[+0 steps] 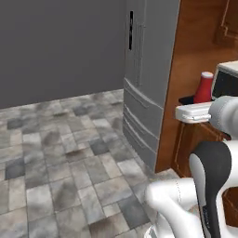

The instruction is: Move the ketchup and ketchup from the cabinet to the dining counter.

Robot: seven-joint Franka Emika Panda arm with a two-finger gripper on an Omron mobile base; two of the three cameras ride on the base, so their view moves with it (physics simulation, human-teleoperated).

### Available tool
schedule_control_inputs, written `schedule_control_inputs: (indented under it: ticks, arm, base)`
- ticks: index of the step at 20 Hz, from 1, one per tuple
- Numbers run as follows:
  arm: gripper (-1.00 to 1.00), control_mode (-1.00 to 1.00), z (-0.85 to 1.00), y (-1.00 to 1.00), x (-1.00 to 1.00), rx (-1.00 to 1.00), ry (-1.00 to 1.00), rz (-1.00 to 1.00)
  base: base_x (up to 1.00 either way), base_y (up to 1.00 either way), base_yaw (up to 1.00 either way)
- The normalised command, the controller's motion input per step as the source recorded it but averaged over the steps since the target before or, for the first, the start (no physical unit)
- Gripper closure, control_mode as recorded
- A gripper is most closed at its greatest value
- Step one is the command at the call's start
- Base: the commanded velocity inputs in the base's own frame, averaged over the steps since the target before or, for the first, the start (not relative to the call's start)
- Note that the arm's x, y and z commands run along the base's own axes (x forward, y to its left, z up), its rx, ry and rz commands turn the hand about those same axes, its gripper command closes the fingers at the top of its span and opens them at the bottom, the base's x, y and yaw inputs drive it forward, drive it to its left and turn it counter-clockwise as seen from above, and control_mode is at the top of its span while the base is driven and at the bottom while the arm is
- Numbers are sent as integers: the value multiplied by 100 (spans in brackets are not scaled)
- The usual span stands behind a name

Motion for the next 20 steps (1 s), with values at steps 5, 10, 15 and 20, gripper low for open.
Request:
schedule_control_inputs:
  ticks: [5,10,15,20]
  arm:
    - [100,100,0,0,0,0,0,0]
    - [100,100,0,0,0,0,0,0]
    - [100,100,0,0,0,0,0,0]
    - [100,100,0,0,0,0,0,0]
  base:
    - [-20,0,100]
    - [-14,6,99]
    - [0,1,73]
    - [21,-2,25]
